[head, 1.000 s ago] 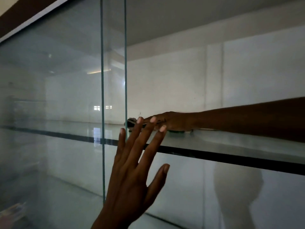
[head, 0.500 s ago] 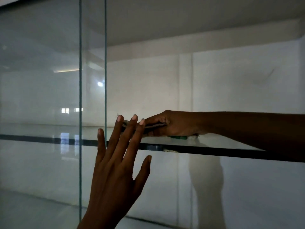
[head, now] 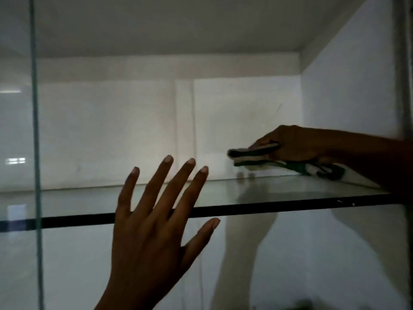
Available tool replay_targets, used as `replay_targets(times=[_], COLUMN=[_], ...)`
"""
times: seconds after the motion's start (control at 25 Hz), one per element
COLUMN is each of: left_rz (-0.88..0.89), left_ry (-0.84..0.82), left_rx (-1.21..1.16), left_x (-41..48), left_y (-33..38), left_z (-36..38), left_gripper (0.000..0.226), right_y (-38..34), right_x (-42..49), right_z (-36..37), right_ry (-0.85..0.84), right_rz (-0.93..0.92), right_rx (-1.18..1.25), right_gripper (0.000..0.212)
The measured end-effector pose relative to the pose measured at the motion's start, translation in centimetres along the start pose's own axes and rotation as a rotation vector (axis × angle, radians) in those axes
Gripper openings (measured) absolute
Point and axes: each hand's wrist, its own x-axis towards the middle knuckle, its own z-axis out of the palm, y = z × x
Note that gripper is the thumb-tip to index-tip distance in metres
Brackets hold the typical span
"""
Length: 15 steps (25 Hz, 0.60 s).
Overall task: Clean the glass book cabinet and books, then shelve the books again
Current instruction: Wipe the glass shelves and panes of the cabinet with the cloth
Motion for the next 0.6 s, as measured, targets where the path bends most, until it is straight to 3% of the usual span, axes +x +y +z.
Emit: replay_targets(times=[0.08, 0.24, 0.6], left_rz=[0.034, 0.07, 0.047], left_ry=[0.023, 0.136, 0.169], left_rx=[0.077, 0.151, 0.151], left_x=[-0.1, -0.6, -0.6], left_y=[-0.3, -0.7, -0.8], left_z=[0.5, 1.0, 1.0], left_gripper=[0.056, 0.044, 0.044], right_y=[1.1, 0.9, -4.2], right_x=[0.3, -0.1, -1.5], right_z=[1.6, 3.8, 3.9], right_ry=[-0.039, -0.048, -0.018], right_rz=[0.19, 0.24, -0.113], right_rx=[-0.123, -0.228, 0.01], right_gripper=[0.046, 0.049, 0.04])
